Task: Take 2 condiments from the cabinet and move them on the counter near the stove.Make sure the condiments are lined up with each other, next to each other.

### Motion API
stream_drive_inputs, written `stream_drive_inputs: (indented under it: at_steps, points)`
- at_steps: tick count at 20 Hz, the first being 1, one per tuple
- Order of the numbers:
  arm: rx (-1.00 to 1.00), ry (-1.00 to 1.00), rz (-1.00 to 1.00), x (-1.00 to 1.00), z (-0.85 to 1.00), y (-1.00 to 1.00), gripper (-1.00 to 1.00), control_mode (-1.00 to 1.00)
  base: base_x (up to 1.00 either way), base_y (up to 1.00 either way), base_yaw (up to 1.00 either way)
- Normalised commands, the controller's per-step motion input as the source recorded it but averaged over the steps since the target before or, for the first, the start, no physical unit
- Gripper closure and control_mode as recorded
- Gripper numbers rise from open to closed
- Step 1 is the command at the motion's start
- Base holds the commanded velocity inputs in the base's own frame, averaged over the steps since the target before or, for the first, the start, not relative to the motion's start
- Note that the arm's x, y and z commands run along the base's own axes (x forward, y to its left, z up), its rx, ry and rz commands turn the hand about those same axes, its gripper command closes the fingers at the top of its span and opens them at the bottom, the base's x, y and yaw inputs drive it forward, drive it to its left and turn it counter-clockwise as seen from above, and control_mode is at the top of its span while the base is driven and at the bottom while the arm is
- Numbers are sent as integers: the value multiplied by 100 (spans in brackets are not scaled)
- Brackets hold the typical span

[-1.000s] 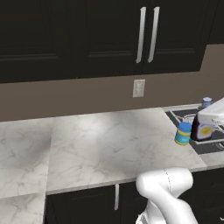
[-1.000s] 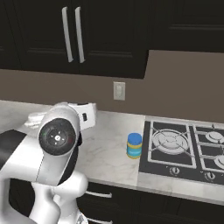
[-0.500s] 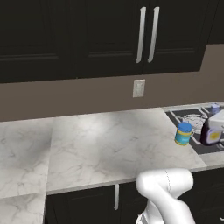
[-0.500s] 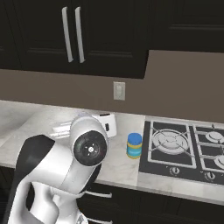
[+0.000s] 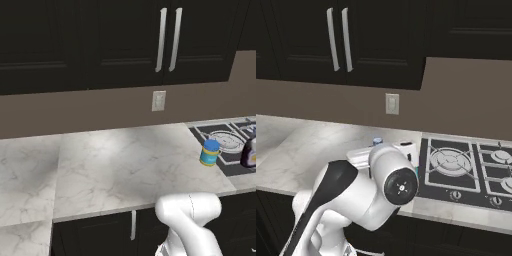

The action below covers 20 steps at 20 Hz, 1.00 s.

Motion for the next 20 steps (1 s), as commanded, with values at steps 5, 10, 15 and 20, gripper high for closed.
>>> stream_drive_inputs:
  at_steps: [5,10,15,20]
  points:
    - [5,-2,2,16,-25,-8,100,-100,0,0,0]
    - [3,0,5,22,-34,0,100,-100,0,0,0]
    - [3,-3,3,20,-31,0,100,-100,0,0,0]
    - [4,-2,1,23,-25,0,100,-100,0,0,0]
